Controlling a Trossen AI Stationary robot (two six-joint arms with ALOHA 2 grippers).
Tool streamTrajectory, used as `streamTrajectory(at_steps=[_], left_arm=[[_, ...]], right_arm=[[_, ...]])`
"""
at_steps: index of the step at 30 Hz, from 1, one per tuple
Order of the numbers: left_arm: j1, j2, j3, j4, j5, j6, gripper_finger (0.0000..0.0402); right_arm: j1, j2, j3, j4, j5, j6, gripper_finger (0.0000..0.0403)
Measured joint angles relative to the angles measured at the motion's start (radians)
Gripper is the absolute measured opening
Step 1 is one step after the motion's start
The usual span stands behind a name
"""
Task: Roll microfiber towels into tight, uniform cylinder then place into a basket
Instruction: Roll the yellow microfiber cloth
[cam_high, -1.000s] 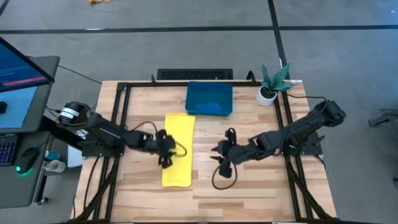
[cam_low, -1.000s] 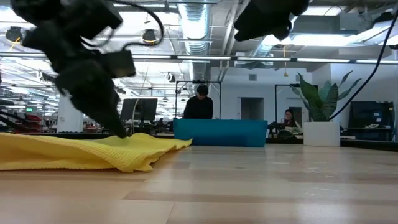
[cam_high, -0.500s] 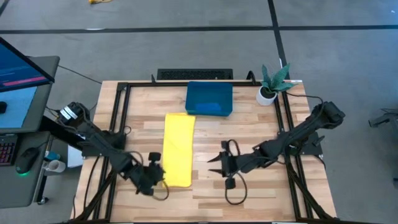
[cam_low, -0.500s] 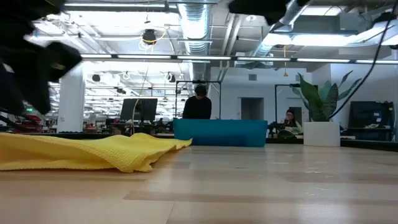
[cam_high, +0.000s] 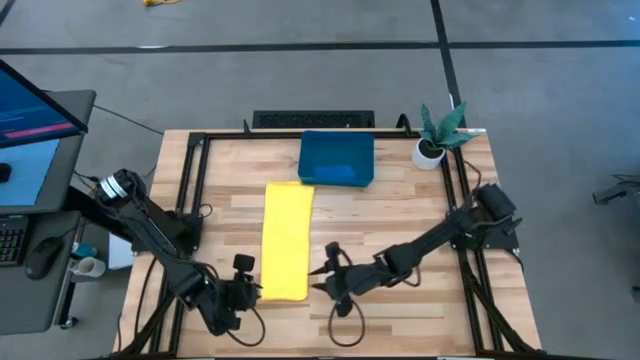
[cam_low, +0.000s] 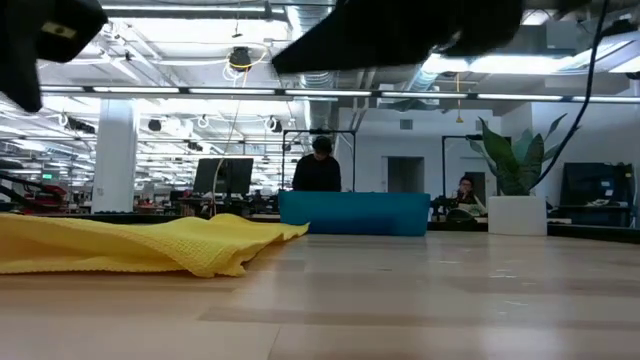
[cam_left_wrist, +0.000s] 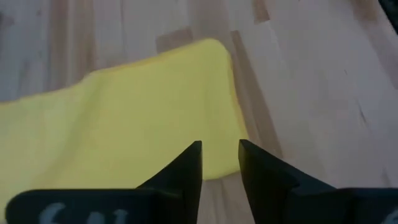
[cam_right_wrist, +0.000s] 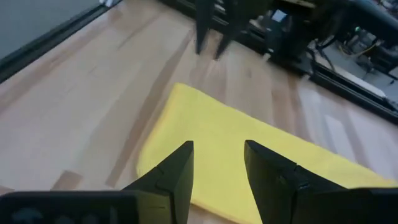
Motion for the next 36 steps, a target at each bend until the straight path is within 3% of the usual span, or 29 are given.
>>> streamTrajectory(at_steps=[8,13,21,27,36], left_arm=[[0.004,0.102,0.003,-0.005,0.035,-0.001,0.0072],[0.016,0.111,0.003,0.008,0.036,-0.015,0.0075],[0.025,0.135,0.004,0.040,0.038,-0.104,0.0128],[0.037,0.223,0.004,0.127,0.036,-0.026,0.0174],[0.107,0.309,0.008,0.165,0.018,-0.083,0.0183]], right_arm=[[-0.001,0.153,0.144,-0.086,-0.032,-0.060,0.0163],[-0.018,0.169,0.230,-0.156,-0.160,-0.028,0.0167],[-0.044,0.292,0.290,-0.164,-0.277,-0.008,0.0193],[-0.070,0.292,0.301,-0.182,-0.369,0.004,0.0205],[-0.118,0.296,0.291,-0.226,-0.448,0.033,0.0205]])
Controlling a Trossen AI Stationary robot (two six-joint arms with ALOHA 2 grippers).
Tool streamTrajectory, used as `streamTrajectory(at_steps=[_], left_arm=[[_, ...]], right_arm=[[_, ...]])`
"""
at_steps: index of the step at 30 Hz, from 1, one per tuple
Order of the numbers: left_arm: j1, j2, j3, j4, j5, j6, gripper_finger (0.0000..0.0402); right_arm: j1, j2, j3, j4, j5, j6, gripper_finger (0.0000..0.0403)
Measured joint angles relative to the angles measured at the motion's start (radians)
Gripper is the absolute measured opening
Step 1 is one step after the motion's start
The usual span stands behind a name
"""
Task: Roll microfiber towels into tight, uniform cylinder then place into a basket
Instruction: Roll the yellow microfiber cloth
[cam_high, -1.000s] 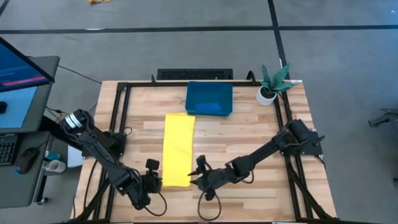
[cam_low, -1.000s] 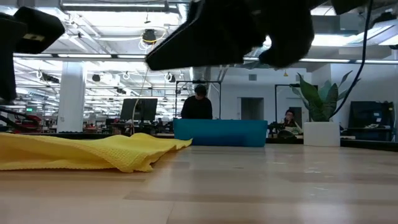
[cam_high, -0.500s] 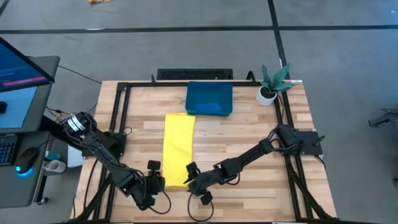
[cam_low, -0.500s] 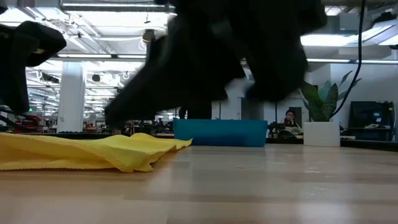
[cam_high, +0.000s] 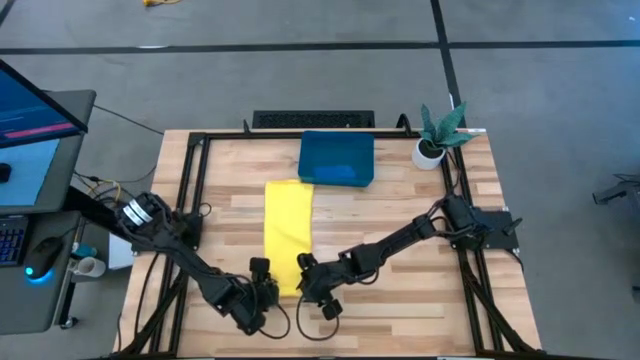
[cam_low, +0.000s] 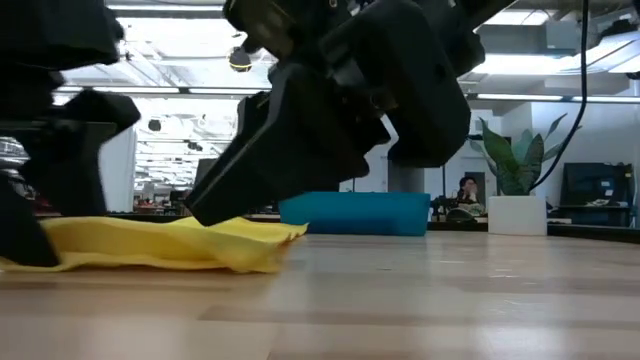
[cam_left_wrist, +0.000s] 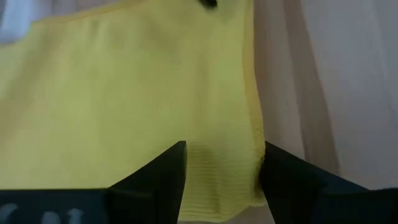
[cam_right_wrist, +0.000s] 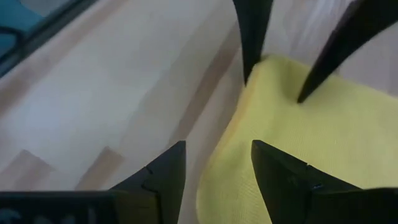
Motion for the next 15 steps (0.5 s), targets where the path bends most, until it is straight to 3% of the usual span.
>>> streamTrajectory(at_steps=[8,15], left_arm=[[0.048,0.006,-0.005,0.193,0.097,0.080,0.0183],[0.076,0.005,-0.004,0.197,0.161,0.074,0.0183]], right_arm=[[-0.002,0.000,0.000,-0.156,0.012,0.038,0.0205],[0.001,-0.005,0.003,-0.226,0.053,0.057,0.0205]])
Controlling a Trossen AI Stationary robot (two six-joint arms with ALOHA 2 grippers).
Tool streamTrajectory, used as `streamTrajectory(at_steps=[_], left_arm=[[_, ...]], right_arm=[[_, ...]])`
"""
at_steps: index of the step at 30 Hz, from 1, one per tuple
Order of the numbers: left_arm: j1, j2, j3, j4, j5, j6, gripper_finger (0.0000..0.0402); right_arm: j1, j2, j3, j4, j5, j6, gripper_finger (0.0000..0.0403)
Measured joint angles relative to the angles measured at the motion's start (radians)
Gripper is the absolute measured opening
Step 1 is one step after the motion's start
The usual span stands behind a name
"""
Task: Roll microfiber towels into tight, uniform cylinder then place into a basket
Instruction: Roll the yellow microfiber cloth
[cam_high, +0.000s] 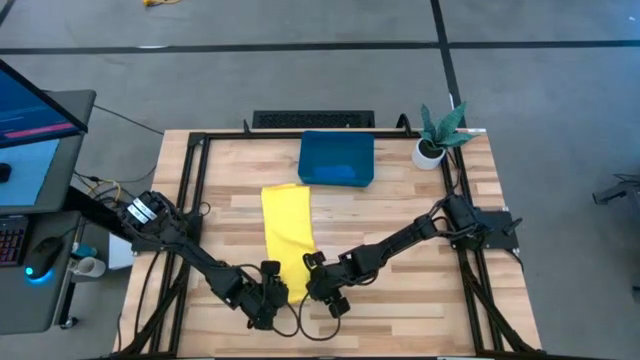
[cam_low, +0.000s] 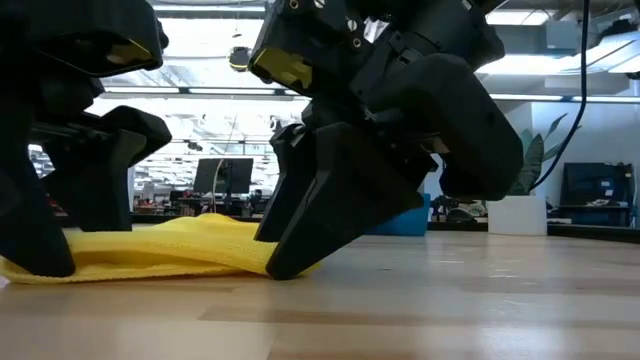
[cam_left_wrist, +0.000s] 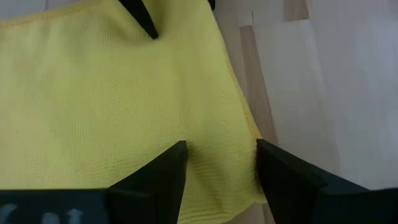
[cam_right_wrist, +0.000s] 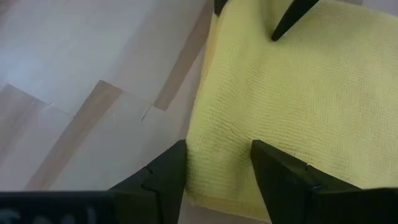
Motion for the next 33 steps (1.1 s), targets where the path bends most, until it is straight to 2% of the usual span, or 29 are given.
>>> streamTrajectory(at_steps=[5,10,13,16,21,27,33], left_arm=[[-0.006,0.000,0.028,-0.056,-0.001,0.013,0.0183],[-0.035,0.001,0.105,-0.189,0.001,0.012,0.0183],[-0.061,0.001,0.111,-0.201,0.001,0.043,0.0183],[-0.076,0.001,0.111,-0.191,-0.038,0.068,0.0183],[-0.072,0.001,0.111,-0.163,-0.066,0.080,0.0183],[-0.069,0.073,0.113,-0.091,-0.012,0.132,0.0183],[-0.070,0.074,0.114,-0.097,-0.036,0.111,0.0183]], right_arm=[[-0.005,0.000,0.000,-0.010,-0.001,0.001,0.0188],[-0.009,-0.001,-0.001,-0.019,-0.007,0.007,0.0117],[-0.010,-0.001,-0.002,-0.019,-0.002,0.007,0.0076],[-0.010,-0.001,-0.002,-0.019,0.004,0.018,0.0052],[-0.010,0.000,-0.002,-0.018,0.004,0.026,0.0045],[-0.010,0.000,-0.003,-0.015,0.004,0.035,0.0049],[-0.011,0.001,-0.003,-0.014,0.003,0.042,0.0049]])
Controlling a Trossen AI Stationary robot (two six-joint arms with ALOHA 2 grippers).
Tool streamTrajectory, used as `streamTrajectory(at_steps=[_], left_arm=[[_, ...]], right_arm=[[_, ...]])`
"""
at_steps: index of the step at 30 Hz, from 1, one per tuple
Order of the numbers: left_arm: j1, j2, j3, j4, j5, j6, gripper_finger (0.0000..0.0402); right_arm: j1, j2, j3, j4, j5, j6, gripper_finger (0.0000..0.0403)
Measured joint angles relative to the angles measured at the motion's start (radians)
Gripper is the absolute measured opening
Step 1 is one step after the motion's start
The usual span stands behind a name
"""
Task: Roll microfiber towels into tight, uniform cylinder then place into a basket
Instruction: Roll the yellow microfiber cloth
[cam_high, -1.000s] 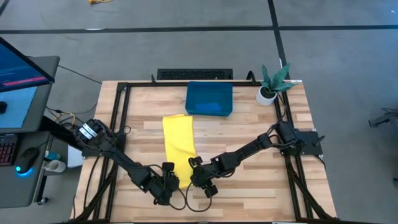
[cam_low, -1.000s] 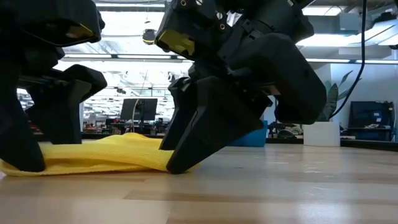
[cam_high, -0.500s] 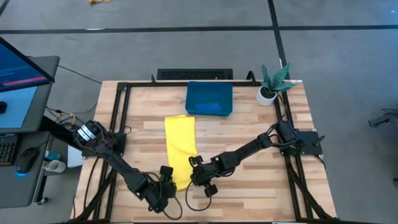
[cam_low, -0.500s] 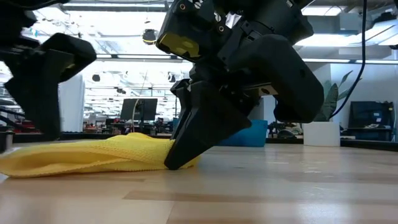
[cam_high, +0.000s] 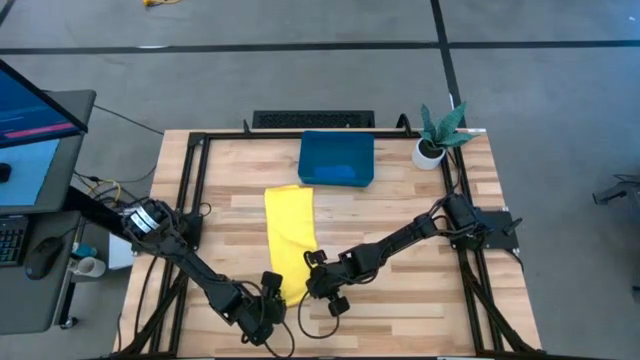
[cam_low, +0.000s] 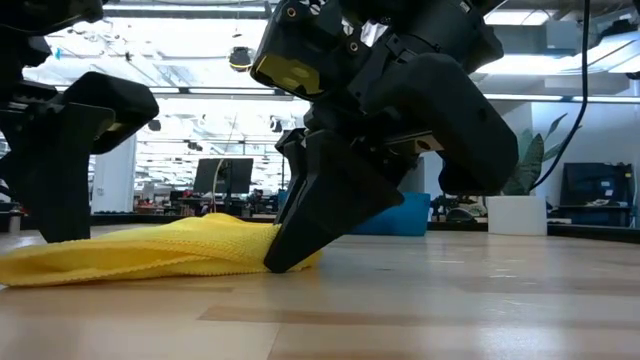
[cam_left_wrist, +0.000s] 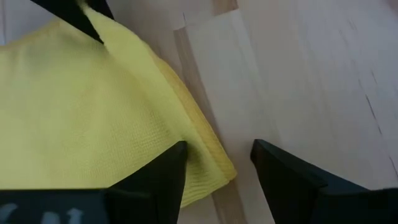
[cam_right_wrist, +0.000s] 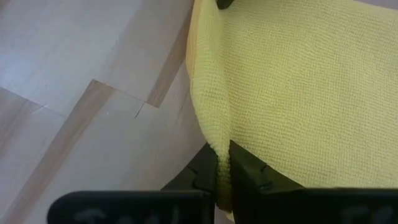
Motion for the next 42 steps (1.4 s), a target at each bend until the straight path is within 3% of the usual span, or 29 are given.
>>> streamTrajectory(at_steps=[8,18,27,42], left_arm=[[0.022,0.000,0.001,-0.053,0.025,-0.035,0.0163],[0.014,0.003,-0.001,-0.075,-0.018,0.002,0.0010],[-0.011,-0.002,-0.006,-0.070,-0.097,0.003,0.0003],[-0.055,-0.146,-0.005,-0.036,-0.108,-0.025,0.0001]], right_arm=[[0.003,0.001,0.000,-0.001,0.001,0.000,0.0048],[0.019,-0.007,-0.001,-0.009,-0.011,-0.005,0.0044],[0.029,-0.023,0.014,-0.071,-0.030,-0.001,0.0009],[0.125,-0.050,0.180,-0.273,-0.030,0.001,0.0014]])
